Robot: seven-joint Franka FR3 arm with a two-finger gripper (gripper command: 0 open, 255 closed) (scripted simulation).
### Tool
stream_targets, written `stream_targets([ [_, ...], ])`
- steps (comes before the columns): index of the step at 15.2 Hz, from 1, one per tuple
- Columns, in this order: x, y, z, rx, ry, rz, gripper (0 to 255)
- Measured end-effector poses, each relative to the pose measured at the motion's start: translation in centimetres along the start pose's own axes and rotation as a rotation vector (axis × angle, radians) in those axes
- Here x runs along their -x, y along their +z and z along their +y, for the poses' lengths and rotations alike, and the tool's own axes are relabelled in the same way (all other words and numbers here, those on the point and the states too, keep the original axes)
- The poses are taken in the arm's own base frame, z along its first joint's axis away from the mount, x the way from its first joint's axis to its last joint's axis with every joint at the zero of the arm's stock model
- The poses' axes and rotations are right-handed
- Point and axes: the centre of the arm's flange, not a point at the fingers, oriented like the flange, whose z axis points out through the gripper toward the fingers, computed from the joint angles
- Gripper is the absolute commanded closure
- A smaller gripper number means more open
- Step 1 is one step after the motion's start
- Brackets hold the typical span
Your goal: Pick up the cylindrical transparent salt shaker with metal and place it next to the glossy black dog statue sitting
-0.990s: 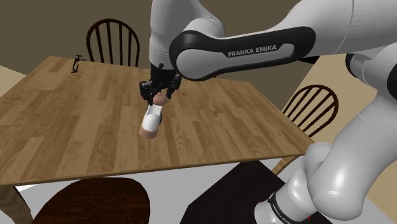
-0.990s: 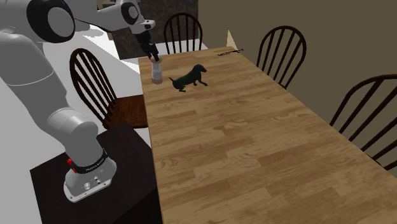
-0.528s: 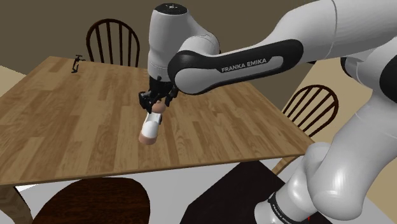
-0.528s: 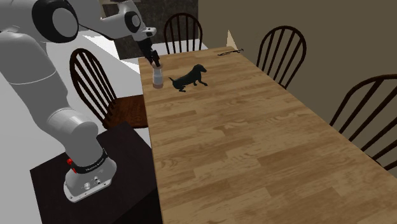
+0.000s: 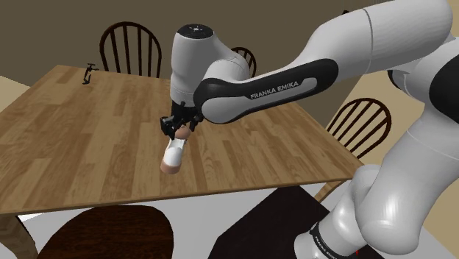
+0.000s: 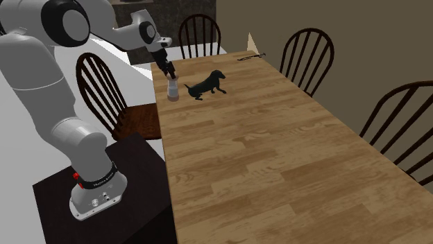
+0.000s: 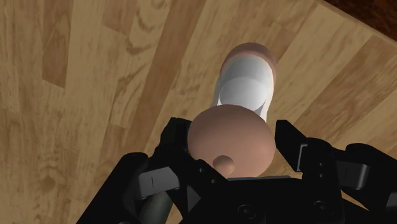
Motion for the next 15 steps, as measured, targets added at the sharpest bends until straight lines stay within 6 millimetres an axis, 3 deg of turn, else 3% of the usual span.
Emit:
stream_targets([
  [4, 0.0, 0.1, -0.1, 0.000, 0.000, 0.000, 255],
  [5, 0.0, 0.1, -0.1, 0.000, 0.000, 0.000, 0],
  [11, 0.0, 0.1, -0.1, 0.000, 0.000, 0.001, 0],
  [15, 0.0, -3.6, 0.0, -0.001, 0.001, 0.002, 0],
])
